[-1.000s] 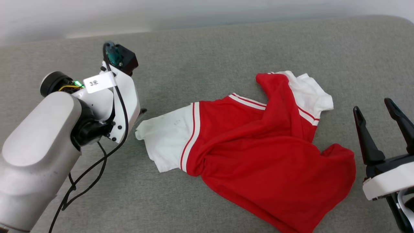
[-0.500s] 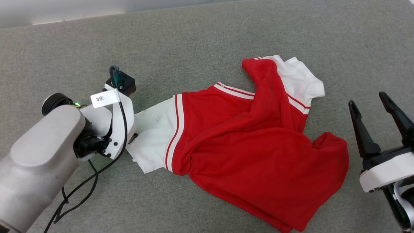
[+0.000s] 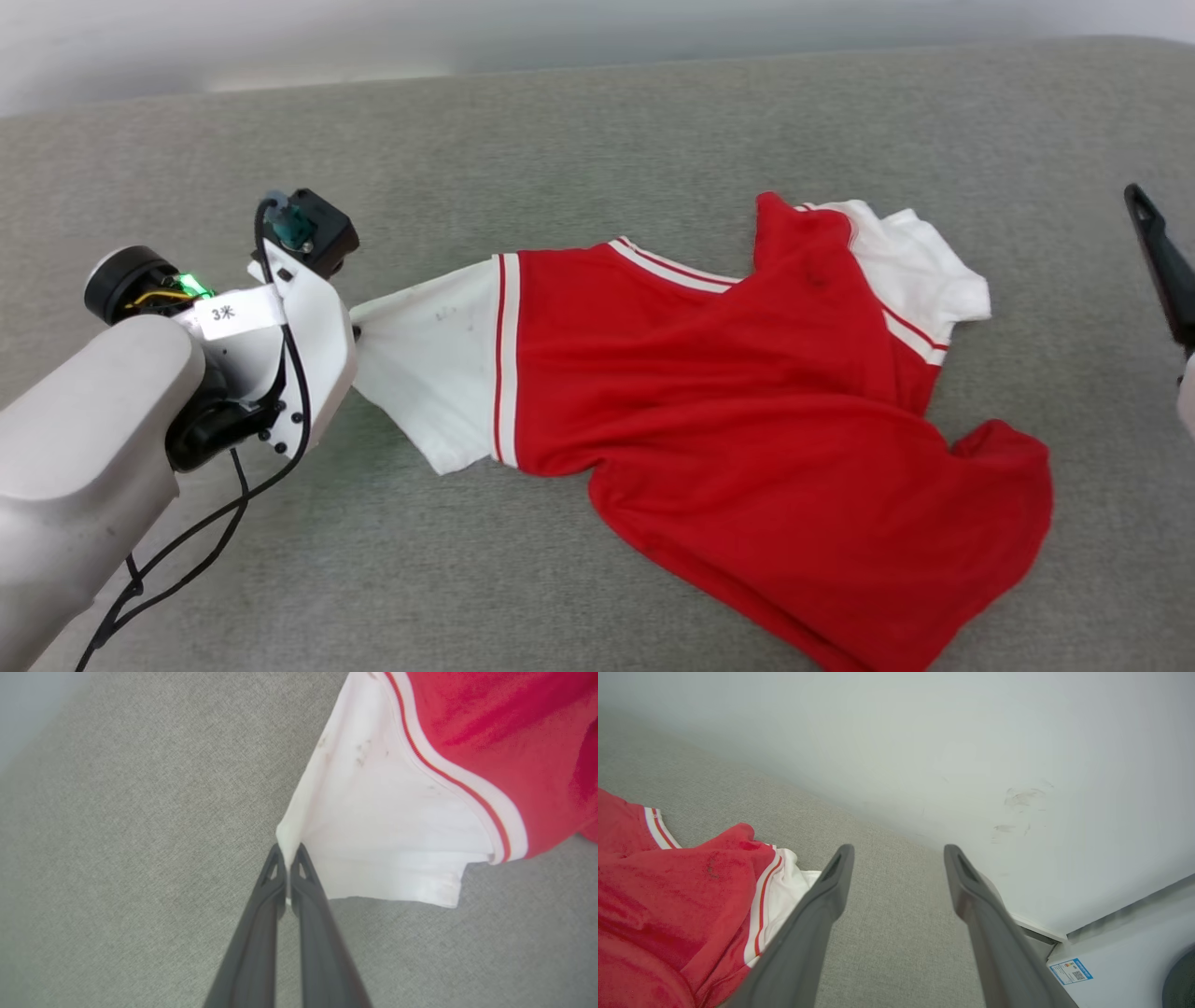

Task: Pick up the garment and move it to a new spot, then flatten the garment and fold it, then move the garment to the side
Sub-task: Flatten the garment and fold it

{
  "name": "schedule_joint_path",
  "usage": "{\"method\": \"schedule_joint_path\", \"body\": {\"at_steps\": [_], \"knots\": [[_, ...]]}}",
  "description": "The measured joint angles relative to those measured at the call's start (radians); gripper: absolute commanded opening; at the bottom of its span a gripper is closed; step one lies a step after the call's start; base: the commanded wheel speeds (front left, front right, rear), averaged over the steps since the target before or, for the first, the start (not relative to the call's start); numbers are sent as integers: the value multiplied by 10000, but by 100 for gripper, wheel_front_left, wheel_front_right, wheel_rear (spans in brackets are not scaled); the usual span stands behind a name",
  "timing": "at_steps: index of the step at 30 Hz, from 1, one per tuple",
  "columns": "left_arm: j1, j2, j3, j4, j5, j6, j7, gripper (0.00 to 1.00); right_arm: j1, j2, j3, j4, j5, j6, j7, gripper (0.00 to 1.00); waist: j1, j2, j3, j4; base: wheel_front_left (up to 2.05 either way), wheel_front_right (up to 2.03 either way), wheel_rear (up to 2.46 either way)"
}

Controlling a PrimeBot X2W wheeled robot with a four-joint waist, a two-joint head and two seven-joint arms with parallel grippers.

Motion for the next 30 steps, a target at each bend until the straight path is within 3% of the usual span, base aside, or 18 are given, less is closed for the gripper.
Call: {"method": "schedule_joint_path", "body": {"at_steps": [9, 16, 24, 30], "knots": [[80, 343, 207, -1212, 127, 236, -535, 0, -2801, -2397, 2579, 1003, 2805, 0, 4690, 100, 0, 0, 325, 913, 0, 0, 0], [-174, 238, 320, -1870, 433, 420, -880, 0, -4788, -2625, 4021, 2299, 4192, 0, 7488, 100, 0, 0, 1075, 1416, 0, 0, 0], [-617, 25, 464, -2142, 702, 514, -1279, 0, -5539, -2011, 4663, 3994, 4188, 0, 7772, 100, 0, 0, 2034, 1897, 0, 0, 0], [-649, -84, 451, -2069, 790, 514, -1480, 0, -5481, -2056, 5446, 4596, 4316, -29, 7563, 100, 0, 0, 2441, 2096, 0, 0, 0]]}}
